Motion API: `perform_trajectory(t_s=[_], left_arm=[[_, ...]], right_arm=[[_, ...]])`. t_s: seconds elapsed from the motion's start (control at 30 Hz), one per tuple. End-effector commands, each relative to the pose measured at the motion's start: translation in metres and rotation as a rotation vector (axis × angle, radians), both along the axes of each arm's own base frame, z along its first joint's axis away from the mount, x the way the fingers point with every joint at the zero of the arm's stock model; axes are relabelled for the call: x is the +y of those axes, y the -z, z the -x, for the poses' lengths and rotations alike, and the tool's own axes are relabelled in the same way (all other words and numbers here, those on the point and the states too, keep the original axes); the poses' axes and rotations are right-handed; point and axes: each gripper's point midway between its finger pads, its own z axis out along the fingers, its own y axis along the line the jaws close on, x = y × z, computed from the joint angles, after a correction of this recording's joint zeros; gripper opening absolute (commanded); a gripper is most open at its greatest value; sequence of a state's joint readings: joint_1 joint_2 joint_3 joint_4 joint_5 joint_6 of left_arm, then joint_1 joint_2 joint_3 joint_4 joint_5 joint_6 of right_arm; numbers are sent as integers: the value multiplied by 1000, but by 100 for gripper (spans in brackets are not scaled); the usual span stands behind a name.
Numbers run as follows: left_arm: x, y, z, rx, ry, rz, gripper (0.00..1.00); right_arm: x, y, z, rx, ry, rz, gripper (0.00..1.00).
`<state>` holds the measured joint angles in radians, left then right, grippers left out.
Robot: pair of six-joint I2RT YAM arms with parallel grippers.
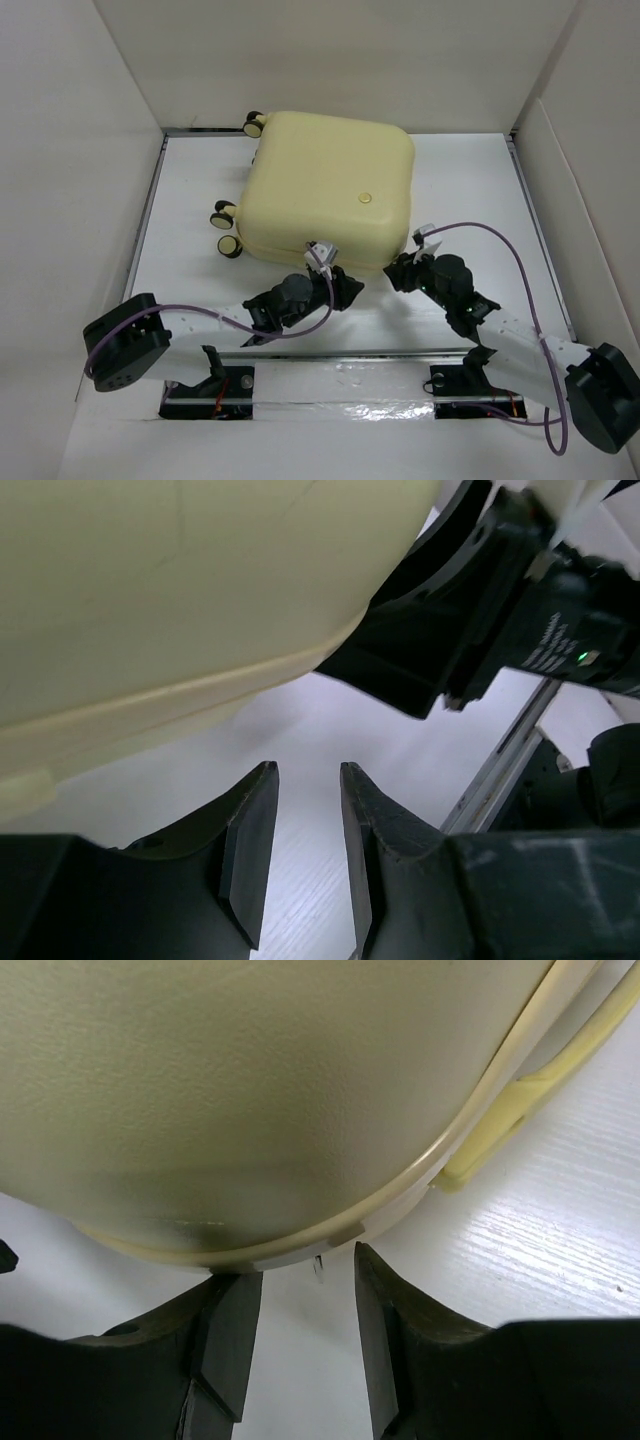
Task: Pack the luggage
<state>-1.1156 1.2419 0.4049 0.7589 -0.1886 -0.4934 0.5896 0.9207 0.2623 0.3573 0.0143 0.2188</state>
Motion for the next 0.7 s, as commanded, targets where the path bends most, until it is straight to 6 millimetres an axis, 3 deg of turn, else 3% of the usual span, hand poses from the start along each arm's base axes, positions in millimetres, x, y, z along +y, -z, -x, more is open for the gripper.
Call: perform_trajectory(t_s=[0.0,0.1,0.17,0.27,0.43,0.47,0.53,0.57,0.63,0.67], left_arm=[[-24,-51,-9,-94,37,138,29],[-26,-52,-16,-92,30,141,29],[-28,-49,-20,-86,30,137,29],[-30,-51,-27,-95,19,133,28],[-35,-51,-48,-111,-35,117,29],[-35,-58,-55,-125,-68,126,29],[-25,-64,-75,-148,-140,127,29],[-23,-75,-85,-170,-177,146,29],[-18,-83,-99,-189,-213,145,29],[-16,-93,-108,-200,-226,164,29]], right_arm=[[7,-40,-22,-159,10,-51,44],[9,-46,-24,-191,5,-58,32],[6,-47,-28,-203,28,-52,15],[3,-51,-31,-227,54,-67,0],[5,-61,-20,-232,25,-105,0],[7,-50,-12,-186,8,-78,0],[9,-49,0,-163,-11,-80,0],[8,-37,8,-114,-17,-55,0],[15,-38,24,-90,-67,-84,0],[16,-29,33,-51,-88,-70,0]])
